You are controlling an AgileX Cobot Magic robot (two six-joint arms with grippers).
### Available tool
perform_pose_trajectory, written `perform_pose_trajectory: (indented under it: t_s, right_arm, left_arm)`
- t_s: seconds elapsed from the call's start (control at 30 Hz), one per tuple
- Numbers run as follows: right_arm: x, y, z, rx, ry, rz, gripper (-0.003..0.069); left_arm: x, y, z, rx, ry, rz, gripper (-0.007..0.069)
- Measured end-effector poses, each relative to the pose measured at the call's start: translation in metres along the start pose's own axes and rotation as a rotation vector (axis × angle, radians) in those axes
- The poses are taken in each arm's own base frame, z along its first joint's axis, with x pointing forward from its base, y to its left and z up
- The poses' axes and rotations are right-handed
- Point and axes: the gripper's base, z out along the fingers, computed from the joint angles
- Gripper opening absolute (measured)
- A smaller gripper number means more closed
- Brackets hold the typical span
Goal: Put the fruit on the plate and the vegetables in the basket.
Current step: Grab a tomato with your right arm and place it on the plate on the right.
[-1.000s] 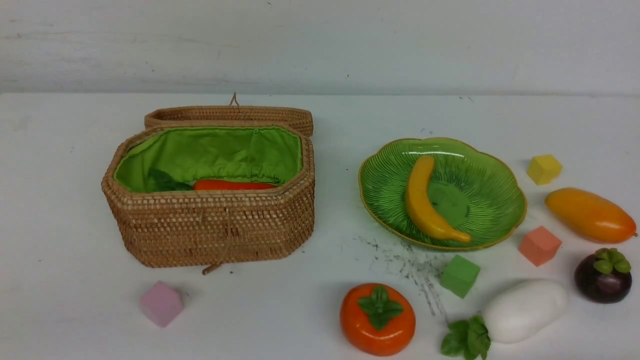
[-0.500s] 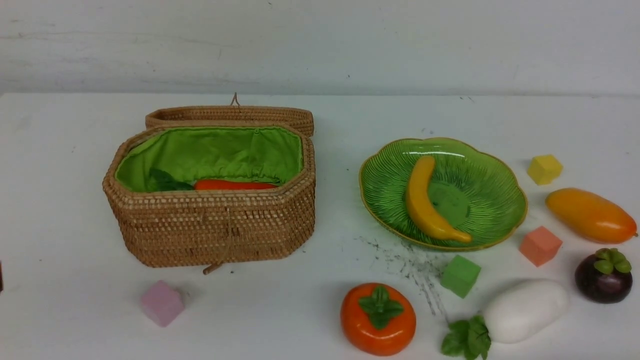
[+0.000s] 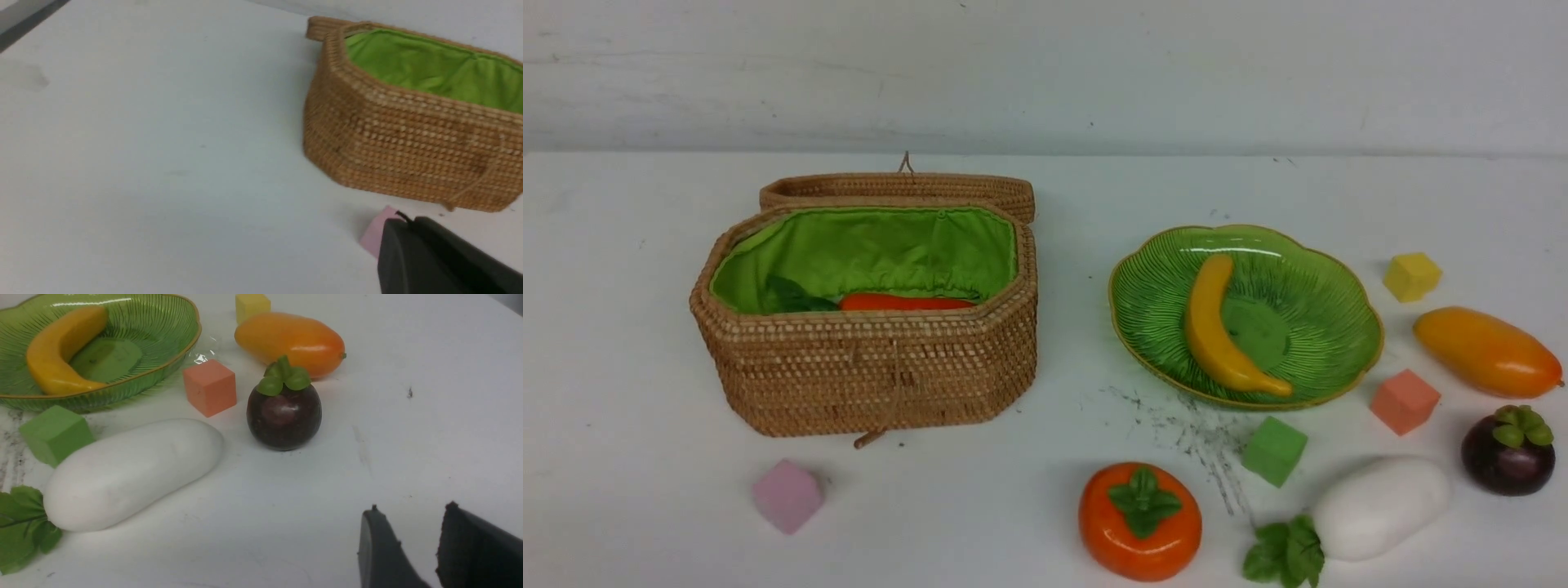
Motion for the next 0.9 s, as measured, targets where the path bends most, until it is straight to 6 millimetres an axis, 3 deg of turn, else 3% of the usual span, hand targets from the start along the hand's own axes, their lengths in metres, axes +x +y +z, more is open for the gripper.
perform_pose_trajectory:
  t_s: [0.2,0.3,0.9]
  right_arm:
    - [0.0,0.0,0.0,0.0,0.0,0.0,0.0242]
    - [0.0,0.0,0.0,0.0,0.0,0.0,0.0242]
    - [0.0,0.0,0.0,0.0,0.0,0.0,0.0242]
  left_arm:
    - [0.05,0.015,0.013,-0.067,0.002,-0.05,-0.0006]
    - [0.065,0.018,0.017,-0.077,0.011,-0.055,-0.0005]
    - [0.068,0.019,0.018,-0.072,0.006,-0.06,-0.0001]
